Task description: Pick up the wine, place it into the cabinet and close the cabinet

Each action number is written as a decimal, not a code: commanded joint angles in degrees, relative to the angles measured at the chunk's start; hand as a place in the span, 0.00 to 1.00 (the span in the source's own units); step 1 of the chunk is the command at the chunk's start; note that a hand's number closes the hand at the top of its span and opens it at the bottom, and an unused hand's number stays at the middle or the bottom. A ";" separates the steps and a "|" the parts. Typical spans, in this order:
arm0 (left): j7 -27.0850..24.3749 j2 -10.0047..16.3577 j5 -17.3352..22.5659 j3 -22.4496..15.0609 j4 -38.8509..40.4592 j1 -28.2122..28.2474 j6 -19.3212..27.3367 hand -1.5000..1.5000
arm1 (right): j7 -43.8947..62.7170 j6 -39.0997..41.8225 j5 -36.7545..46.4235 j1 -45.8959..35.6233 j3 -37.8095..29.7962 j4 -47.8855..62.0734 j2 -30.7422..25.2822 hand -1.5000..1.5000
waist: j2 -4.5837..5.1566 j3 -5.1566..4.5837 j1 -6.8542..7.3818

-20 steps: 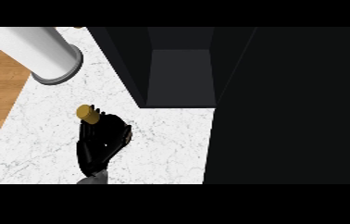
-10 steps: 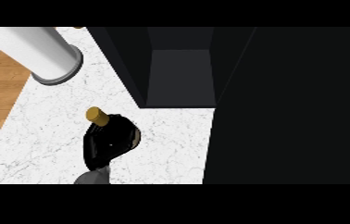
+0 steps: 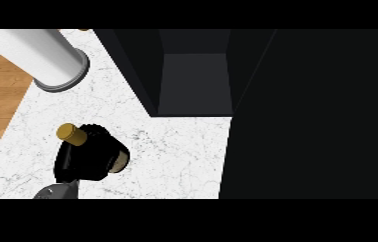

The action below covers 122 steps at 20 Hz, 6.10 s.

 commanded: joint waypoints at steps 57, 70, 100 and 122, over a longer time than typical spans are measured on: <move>43.30 -17.16 -16.94 -17.56 -32.61 -29.32 38.22 1.00 | 1.20 2.01 -2.49 1.99 0.10 -4.19 2.10 0.00 | 0.06 -0.02 -0.09; 32.57 -17.16 -6.12 -18.45 -27.22 -25.93 39.16 1.00 | 1.78 4.14 -7.09 2.35 -5.18 -5.65 0.21 0.00 | 0.09 -0.01 -0.20; 13.59 -17.13 -5.46 -7.06 1.98 -31.22 30.50 1.00 | 2.64 3.06 -4.88 2.55 -3.52 -4.75 1.47 0.00 | 0.18 -0.03 -0.31; 3.37 -17.14 -1.87 -0.61 29.69 -49.98 31.51 1.00 | 3.15 3.42 -4.38 1.43 -1.53 -5.88 2.98 0.00 | 0.51 -0.06 -1.55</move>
